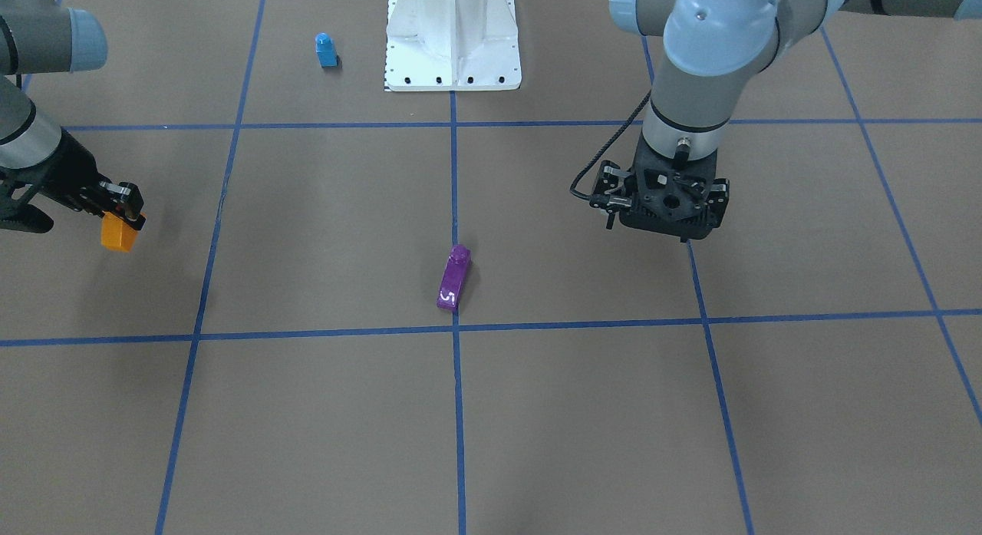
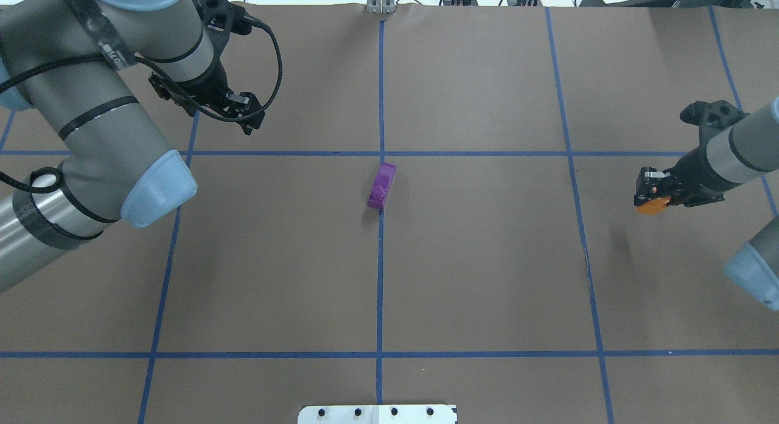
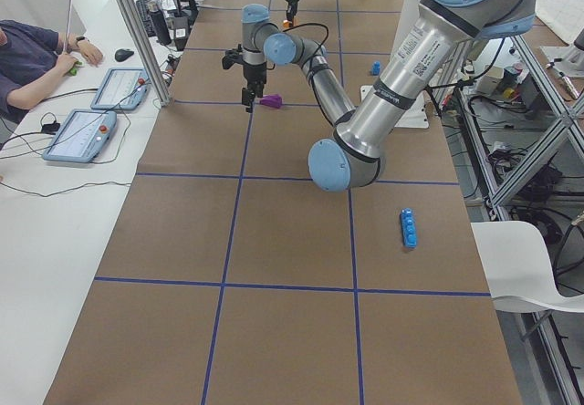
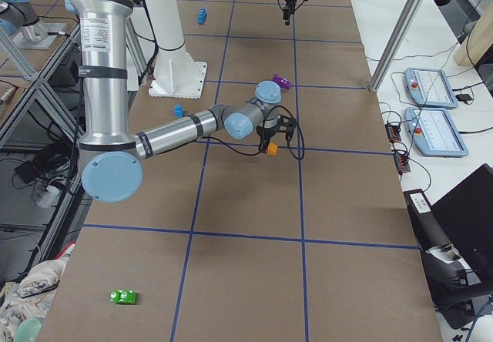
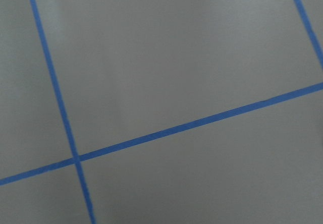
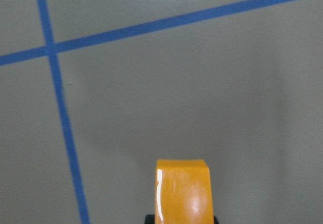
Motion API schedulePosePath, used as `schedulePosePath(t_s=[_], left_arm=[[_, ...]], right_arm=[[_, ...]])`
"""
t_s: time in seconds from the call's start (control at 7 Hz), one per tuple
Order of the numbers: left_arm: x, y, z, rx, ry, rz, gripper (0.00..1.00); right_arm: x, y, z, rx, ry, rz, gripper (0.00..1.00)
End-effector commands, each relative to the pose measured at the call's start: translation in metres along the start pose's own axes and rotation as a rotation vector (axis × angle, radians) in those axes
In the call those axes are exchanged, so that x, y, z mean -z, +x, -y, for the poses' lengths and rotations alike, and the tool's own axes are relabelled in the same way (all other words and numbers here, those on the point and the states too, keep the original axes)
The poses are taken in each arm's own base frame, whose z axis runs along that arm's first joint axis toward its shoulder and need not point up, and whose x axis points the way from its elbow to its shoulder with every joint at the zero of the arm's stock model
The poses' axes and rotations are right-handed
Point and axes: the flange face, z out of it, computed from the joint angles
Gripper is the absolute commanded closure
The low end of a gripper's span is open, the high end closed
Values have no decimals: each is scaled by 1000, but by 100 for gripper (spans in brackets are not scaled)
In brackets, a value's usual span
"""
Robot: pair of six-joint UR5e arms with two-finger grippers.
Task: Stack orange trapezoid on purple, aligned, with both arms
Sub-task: 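Carry the orange block over the purple block while the left arm withdraws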
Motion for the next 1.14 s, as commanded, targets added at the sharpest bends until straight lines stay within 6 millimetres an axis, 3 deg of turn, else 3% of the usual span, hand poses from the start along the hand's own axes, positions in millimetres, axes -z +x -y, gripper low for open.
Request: schedulePosePath(t_s=[0.0,0.14,0.29,0.43,0.71,0.86,1.0], left_arm=[[-4,-87,-5,-48,-31,27,0],[-6,-134,-13,-71,-52,32,0],[-6,-170,-18,-91,-61,44,0],[-7,-199,-23,-100,-70,60,0],[-15,-246,-34,-127,-100,80,0],[-18,-254,-39,-130,-110,83,0],[-18,-255,-39,-128,-111,84,0]], right_arm=[[39,-143,9,18,-26,-16,100],[43,-226,-17,3,-58,-32,100],[38,-289,-38,-6,-39,-26,100],[26,-346,-56,-23,-42,-26,100],[-3,-442,-78,-27,-41,-64,100],[-18,-459,-72,-46,-38,-60,100],[-31,-463,-64,-73,-29,-27,100]])
